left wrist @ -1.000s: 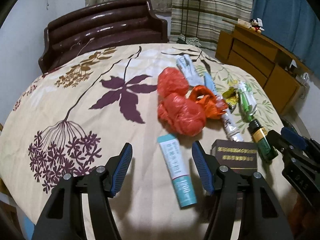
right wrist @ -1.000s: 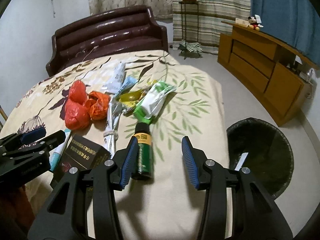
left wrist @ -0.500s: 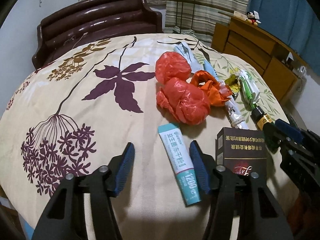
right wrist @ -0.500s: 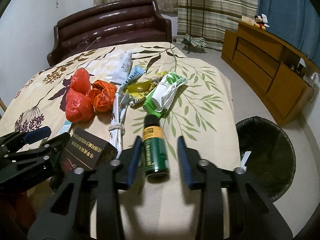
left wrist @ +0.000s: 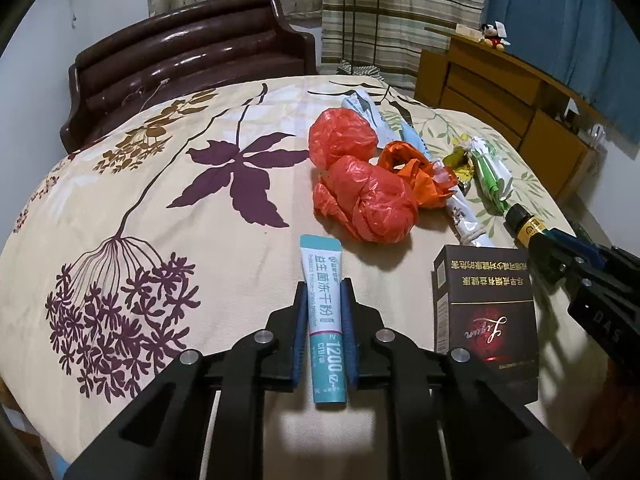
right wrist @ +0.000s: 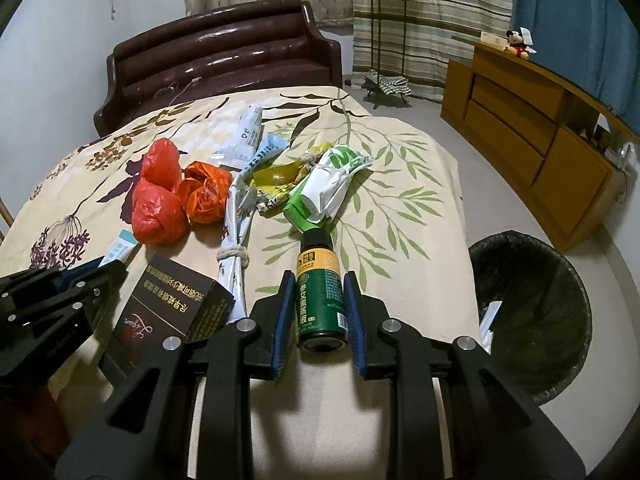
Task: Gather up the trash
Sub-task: 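Carry the tube and spray can over the black bin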
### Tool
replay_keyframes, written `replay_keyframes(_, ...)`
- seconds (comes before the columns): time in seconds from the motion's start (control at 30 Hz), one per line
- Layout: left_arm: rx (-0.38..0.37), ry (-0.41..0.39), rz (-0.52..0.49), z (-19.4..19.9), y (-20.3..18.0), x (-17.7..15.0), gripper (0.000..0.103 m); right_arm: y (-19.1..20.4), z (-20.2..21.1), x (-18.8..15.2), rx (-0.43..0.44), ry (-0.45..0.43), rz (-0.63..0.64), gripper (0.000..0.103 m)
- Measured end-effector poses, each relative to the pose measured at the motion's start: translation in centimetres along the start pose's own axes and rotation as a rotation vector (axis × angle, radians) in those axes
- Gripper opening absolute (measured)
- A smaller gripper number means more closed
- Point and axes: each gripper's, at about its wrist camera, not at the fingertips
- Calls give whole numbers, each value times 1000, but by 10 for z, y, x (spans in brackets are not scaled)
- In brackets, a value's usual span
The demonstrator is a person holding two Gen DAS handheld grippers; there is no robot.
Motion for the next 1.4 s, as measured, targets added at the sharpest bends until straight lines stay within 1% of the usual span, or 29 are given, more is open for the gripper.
replay_keyframes(0.33,-15,-19,23,9,1,0,15,-4,8,0,0,-17,-10,24)
replay_keyframes(0.47,-16,-21,22,10,1,1,15,-5,6,-1,0,0,-11,24)
replay_keyframes(0.53,-14,-16,26,10,1,1,15,-4,3,-1,10,23,-11,24)
replay_keyframes(0.6,-11,-14,31,9,3,1,15,-5,3,0,14,31,-20,25)
replay_keyframes(0.67,-6,-13,35,9,6,0,15,-7,1,1,22,46,-33,32)
replay_keyframes(0.73,-1,-13,37,8,8,0,15,-6,-1,1,18,46,-36,36)
replay_keyframes(0.93,5,-3,55,2,18,2,15,-1,-5,6,11,42,-23,36)
replay_keyframes(1.03,3,1,59,0,21,3,15,2,-10,8,3,52,-8,35)
replay_keyframes(1.13,-2,2,61,-3,23,4,15,5,-16,7,-4,70,9,23)
replay_keyframes(1.3,-7,-11,71,-1,22,5,15,5,-14,7,-6,58,13,23)
replay_keyframes(1.4,-12,-24,72,2,20,7,15,1,-9,8,-11,33,2,23)
Point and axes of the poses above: each gripper's, at about its wrist camera, not at the fingertips, and z roughly against the way its jaws point, y to its left, x to its top, and after that the axes turned 14 degrees about -z, right-handed
